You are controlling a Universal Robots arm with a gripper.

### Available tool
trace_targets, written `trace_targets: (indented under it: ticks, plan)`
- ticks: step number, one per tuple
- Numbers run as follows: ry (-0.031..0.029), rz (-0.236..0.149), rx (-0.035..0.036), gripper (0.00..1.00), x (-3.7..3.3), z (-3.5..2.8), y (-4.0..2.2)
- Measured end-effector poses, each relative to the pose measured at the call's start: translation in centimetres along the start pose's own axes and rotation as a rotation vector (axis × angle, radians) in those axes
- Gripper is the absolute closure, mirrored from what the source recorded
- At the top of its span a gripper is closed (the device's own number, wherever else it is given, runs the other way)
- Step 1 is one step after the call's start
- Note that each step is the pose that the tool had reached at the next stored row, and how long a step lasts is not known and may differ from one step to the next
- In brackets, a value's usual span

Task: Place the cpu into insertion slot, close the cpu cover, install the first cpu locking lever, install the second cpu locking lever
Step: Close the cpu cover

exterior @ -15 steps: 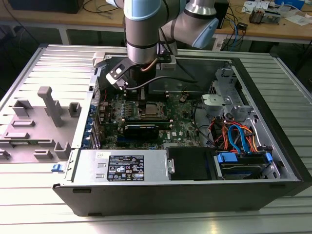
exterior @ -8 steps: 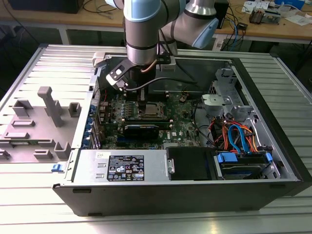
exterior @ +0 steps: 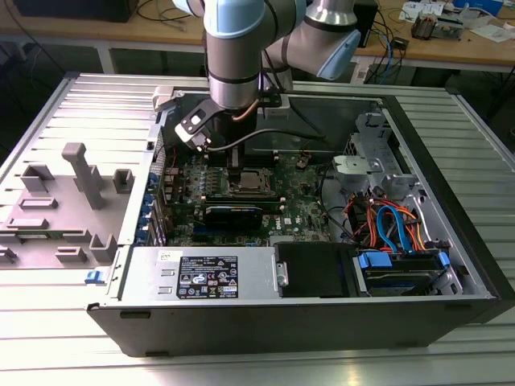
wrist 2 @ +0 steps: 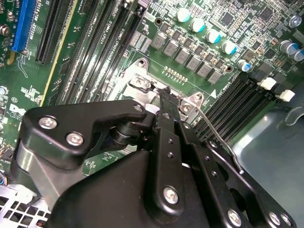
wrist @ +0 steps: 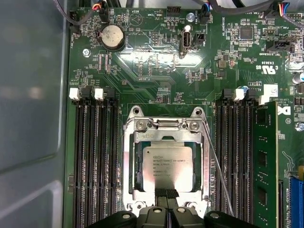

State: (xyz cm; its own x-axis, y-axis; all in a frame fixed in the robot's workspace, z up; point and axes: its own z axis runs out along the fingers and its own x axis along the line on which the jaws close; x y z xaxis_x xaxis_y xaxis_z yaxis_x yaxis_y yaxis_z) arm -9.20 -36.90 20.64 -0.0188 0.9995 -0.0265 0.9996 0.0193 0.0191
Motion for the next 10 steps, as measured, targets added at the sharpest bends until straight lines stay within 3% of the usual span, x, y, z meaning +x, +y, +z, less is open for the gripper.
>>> trace_targets:
  ticks: [10]
  plan:
    - [0.0008, 0.000, -0.0005, 0.89, 0.02, 0.22, -0.01]
